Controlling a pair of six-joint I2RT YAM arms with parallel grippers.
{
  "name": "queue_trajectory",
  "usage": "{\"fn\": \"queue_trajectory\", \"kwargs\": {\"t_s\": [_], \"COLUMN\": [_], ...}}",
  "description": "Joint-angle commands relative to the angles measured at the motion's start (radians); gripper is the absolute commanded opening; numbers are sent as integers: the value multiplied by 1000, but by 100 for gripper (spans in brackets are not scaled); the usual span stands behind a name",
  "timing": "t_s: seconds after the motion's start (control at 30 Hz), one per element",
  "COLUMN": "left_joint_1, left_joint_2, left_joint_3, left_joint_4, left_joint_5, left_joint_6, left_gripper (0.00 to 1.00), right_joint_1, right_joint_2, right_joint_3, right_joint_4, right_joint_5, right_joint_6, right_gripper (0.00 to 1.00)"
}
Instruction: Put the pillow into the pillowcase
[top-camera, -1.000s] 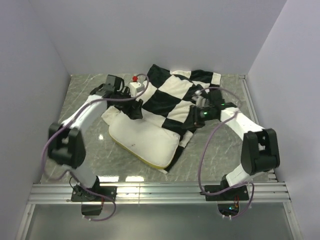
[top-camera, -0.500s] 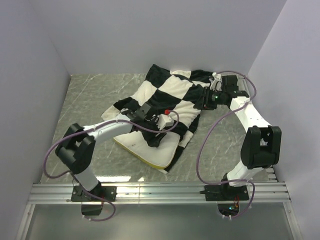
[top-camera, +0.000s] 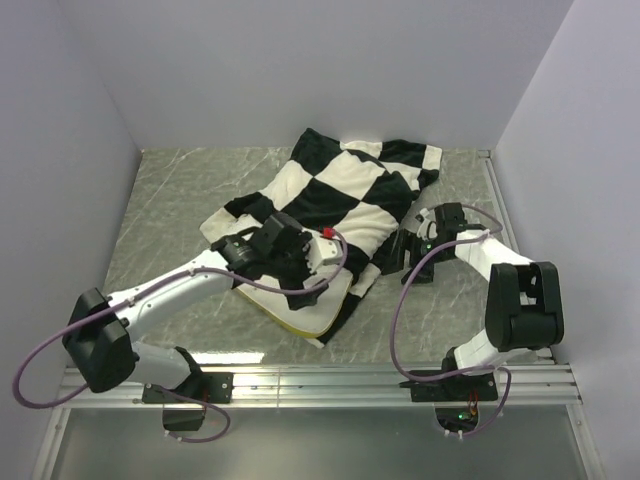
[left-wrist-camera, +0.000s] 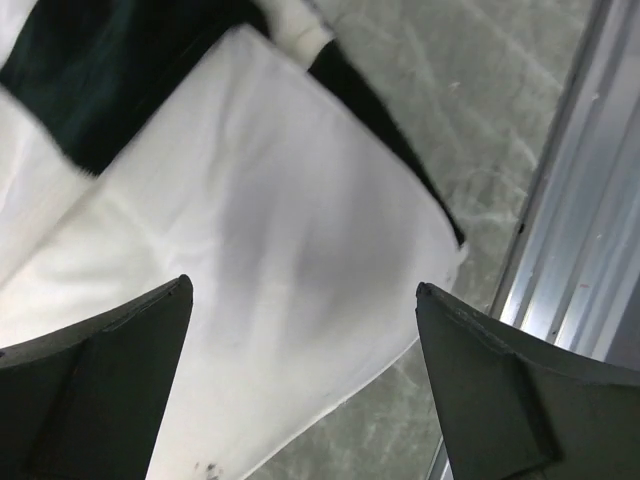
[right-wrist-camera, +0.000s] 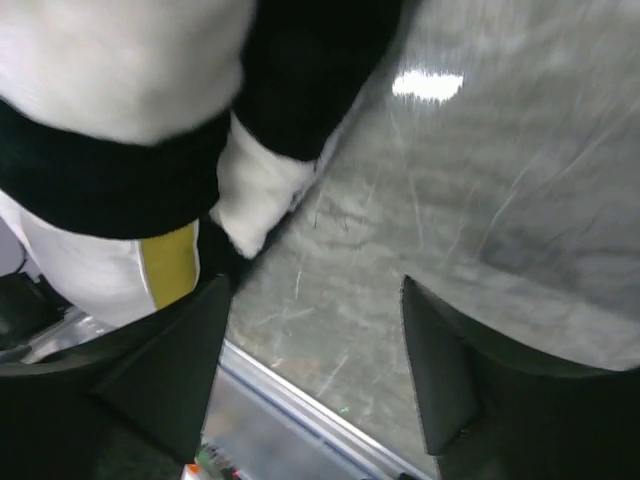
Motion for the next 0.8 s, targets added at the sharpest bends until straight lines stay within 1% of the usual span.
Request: {"fn": "queue_trajectory", "kwargs": {"t_s": [0.0,0.03,0.07,0.1,0.17,0.23,0.27,0.33,0.37,0.4,0.43,0.47,0.5,0.53,0.57,0.6,0.67,0.73,0.77], "left_joint_1": [-71,-88,-123,-145,-181,-192,-195,-195,-194,-188,-182,-156,-137,-114,-55,-21,53,73,84], "left_joint_2": [71,85,100,128,166,232,252,304,343,361,377,393,392,383,366,319,279,260,257], "left_joint_3": [51,51,36,17,-23,-46,-44,-26,-18,-9,3,8,14,31,37,45,71,121,134], "left_joint_4": [-48,-31,-10,50,81,121,132,153,153,152,144,141,138,136,141,149,162,133,124], "left_joint_5": [-122,-153,-227,-283,-360,-388,-413,-421,-393,-365,-340,-287,-198,-126,-56,88,155,218,226], "left_joint_6": [-52,-85,-146,-180,-257,-293,-299,-294,-291,-293,-294,-302,-302,-300,-291,-291,-296,-274,-265], "left_gripper": [99,99,99,99,99,99,99,98,92,81,54,37,15,0,0,0,0,0,0], "right_joint_1": [9,12,12,13,16,24,27,35,47,56,64,78,82,87,92,102,121,157,168], "right_joint_2": [-60,-58,-58,-56,-46,-32,-23,3,11,16,16,13,8,-4,-6,-6,6,25,31], "right_joint_3": [-24,-35,-55,-63,-78,-83,-83,-83,-80,-75,-73,-73,-76,-81,-92,-96,-104,-109,-115], "right_joint_4": [65,87,104,117,150,173,177,188,191,191,193,196,200,216,226,254,286,346,370], "right_joint_5": [-55,-66,-73,-79,-99,-96,-98,-105,-106,-104,-99,-93,-89,-81,-78,-76,-75,-67,-52], "right_joint_6": [47,56,65,79,93,104,104,108,107,102,99,96,98,99,102,111,127,142,150], "right_gripper": [79,79,79,79,78,77,76,75,74,73,73,72,72,72,72,72,72,72,72]}}
